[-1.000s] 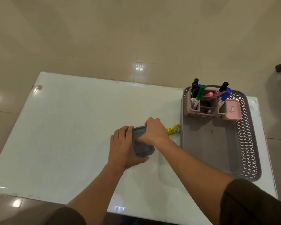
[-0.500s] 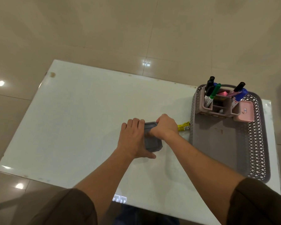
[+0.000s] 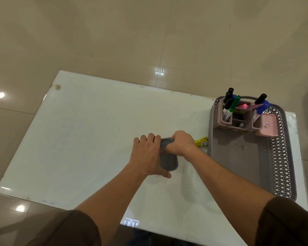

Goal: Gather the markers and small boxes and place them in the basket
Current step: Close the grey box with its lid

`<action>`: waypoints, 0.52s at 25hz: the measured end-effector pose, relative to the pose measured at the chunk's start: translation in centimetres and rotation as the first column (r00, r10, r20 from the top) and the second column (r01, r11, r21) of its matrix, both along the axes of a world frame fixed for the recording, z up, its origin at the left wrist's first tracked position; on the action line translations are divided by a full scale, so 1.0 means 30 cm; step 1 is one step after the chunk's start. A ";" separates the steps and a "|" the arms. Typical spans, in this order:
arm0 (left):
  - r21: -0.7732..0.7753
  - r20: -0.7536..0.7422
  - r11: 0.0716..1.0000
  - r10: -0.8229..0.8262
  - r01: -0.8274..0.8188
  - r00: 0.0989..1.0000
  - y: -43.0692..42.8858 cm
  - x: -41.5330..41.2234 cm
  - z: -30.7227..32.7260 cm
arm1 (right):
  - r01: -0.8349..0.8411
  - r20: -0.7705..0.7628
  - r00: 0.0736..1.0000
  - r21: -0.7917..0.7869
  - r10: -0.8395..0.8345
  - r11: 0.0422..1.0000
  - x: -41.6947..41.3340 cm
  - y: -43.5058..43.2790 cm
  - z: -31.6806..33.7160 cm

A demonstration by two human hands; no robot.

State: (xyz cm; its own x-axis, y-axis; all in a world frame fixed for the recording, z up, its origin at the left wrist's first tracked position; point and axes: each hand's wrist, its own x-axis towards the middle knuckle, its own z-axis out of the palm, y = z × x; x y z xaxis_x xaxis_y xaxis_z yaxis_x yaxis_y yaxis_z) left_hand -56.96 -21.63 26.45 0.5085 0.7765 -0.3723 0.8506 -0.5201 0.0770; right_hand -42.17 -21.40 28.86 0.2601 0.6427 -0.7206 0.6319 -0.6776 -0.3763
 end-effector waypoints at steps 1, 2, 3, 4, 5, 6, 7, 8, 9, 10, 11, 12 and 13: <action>-0.047 0.029 0.999 0.020 -0.018 0.999 -0.003 -0.010 0.000 | 0.000 -0.010 1.000 0.026 0.000 1.000 0.008 -0.009 -0.001; -0.100 0.086 0.994 0.046 -0.037 0.995 -0.007 -0.026 -0.001 | -0.001 -0.022 1.000 0.058 0.002 0.998 0.017 -0.021 -0.003; -0.153 0.167 0.986 0.086 -0.061 0.982 -0.010 -0.042 -0.005 | -0.011 -0.029 1.000 0.090 0.013 0.996 0.027 -0.034 -0.002; -0.211 0.259 0.974 0.139 -0.085 0.956 -0.011 -0.062 -0.005 | -0.027 -0.043 0.999 0.112 0.031 0.993 0.037 -0.042 0.002; -0.268 0.349 0.959 0.191 -0.098 0.918 -0.010 -0.084 0.002 | -0.045 -0.069 0.996 0.118 0.053 0.992 0.044 -0.044 0.007; -0.307 0.429 0.947 0.228 -0.096 0.874 -0.005 -0.103 0.009 | -0.062 -0.106 0.992 0.115 0.075 0.991 0.050 -0.041 0.015; -0.356 0.482 0.930 0.266 -0.091 0.835 0.007 -0.117 0.001 | -0.076 -0.147 0.985 0.111 0.092 0.991 0.055 -0.034 0.024; -0.419 0.508 0.904 0.310 -0.083 0.803 0.023 -0.122 -0.001 | -0.077 -0.194 0.976 0.114 0.098 0.991 0.063 -0.025 0.033; -0.484 0.506 0.870 0.365 -0.093 0.781 0.037 -0.124 0.001 | -0.059 -0.247 0.965 0.122 0.088 0.991 0.070 -0.016 0.044; -0.547 0.480 0.828 0.430 -0.122 0.765 0.047 -0.127 -0.001 | -0.026 -0.312 0.948 0.132 0.066 0.991 0.078 -0.010 0.059; -0.585 0.441 0.796 0.477 -0.159 0.760 0.057 -0.133 -0.009 | 0.017 -0.384 0.922 0.138 0.037 0.990 0.083 -0.011 0.074; -0.600 0.408 0.778 0.495 -0.183 0.767 0.065 -0.139 -0.019 | 0.053 -0.449 0.894 0.138 0.015 0.989 0.083 -0.019 0.090; -0.612 0.373 0.767 0.497 -0.195 0.784 0.067 -0.145 -0.032 | 0.068 -0.487 0.873 0.139 0.008 0.988 0.081 -0.033 0.107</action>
